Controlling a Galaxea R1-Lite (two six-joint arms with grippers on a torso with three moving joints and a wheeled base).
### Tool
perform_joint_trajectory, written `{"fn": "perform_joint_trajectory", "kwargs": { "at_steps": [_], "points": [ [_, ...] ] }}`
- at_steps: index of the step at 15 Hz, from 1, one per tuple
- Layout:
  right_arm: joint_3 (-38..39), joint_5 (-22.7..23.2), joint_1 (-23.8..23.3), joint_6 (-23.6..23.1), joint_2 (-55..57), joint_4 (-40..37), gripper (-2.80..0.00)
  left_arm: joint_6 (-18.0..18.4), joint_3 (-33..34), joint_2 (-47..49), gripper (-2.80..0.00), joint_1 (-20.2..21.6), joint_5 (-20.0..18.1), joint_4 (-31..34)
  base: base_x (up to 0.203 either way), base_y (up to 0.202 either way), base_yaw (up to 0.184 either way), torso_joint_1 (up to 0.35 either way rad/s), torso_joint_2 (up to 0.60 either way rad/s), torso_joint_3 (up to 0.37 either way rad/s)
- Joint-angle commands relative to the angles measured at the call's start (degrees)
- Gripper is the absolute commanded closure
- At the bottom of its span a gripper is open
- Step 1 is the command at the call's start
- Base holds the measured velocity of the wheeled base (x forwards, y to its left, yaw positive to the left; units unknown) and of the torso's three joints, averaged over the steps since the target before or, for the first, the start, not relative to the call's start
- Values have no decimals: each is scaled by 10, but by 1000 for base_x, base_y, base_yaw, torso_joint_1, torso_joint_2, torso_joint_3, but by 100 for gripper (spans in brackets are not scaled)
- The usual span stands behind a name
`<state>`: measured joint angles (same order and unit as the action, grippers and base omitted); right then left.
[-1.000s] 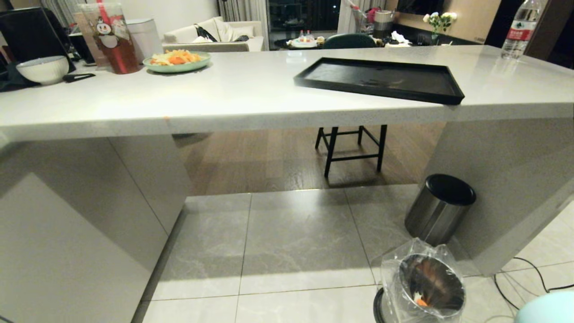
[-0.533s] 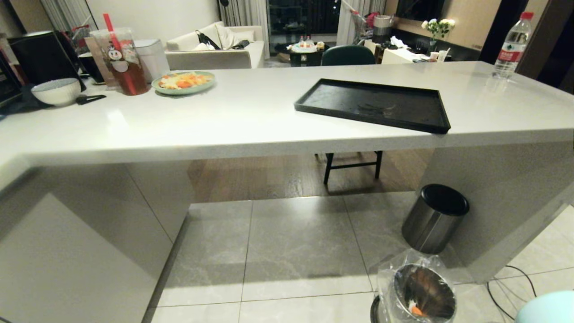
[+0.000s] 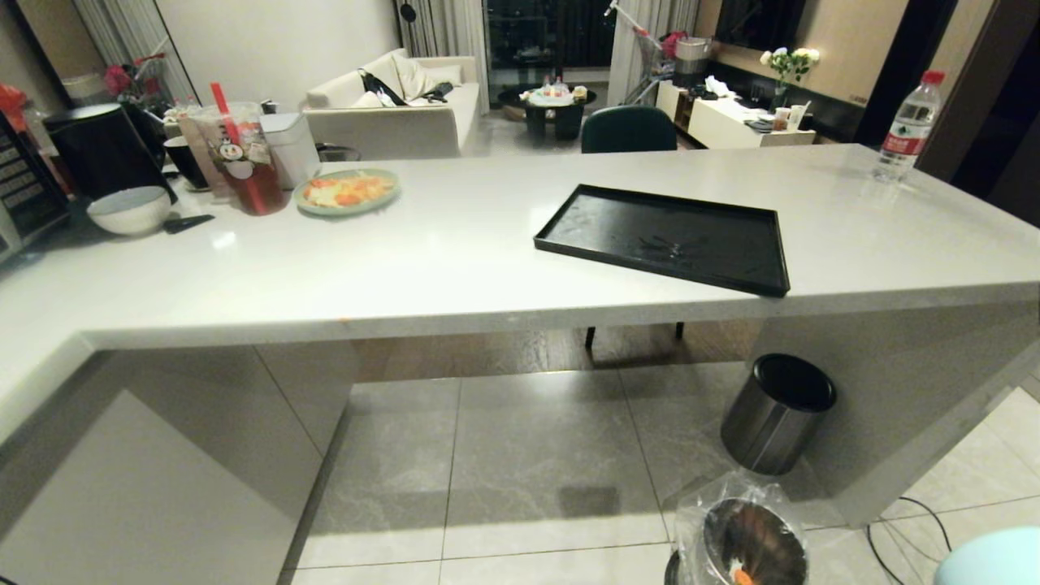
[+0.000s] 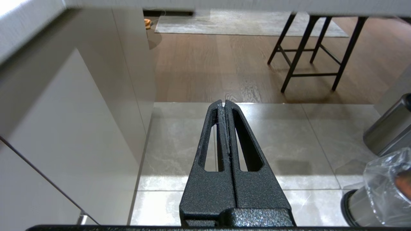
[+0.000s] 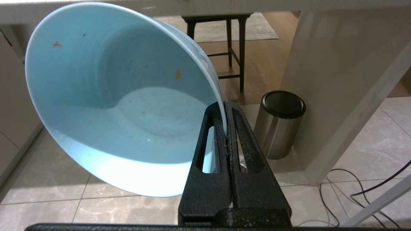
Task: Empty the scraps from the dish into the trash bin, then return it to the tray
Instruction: Put the bowl back to the table
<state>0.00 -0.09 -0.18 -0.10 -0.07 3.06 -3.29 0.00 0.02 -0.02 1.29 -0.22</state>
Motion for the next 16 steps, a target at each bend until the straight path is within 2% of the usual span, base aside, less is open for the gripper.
{"fn": "perform_joint_trajectory", "kwargs": {
  "at_steps": [1, 12, 16],
  "points": [
    [0, 0, 0, 0, 1, 0, 0, 0, 0, 1, 0, 0, 0, 0, 0, 0, 0, 148, -488, -357],
    [0, 0, 0, 0, 1, 0, 0, 0, 0, 1, 0, -1, 0, 0, 0, 0, 0, 196, -564, -367],
    [0, 0, 0, 1, 1, 0, 0, 0, 0, 1, 0, 0, 0, 0, 0, 0, 0, 175, -421, -255]
  ]
}}
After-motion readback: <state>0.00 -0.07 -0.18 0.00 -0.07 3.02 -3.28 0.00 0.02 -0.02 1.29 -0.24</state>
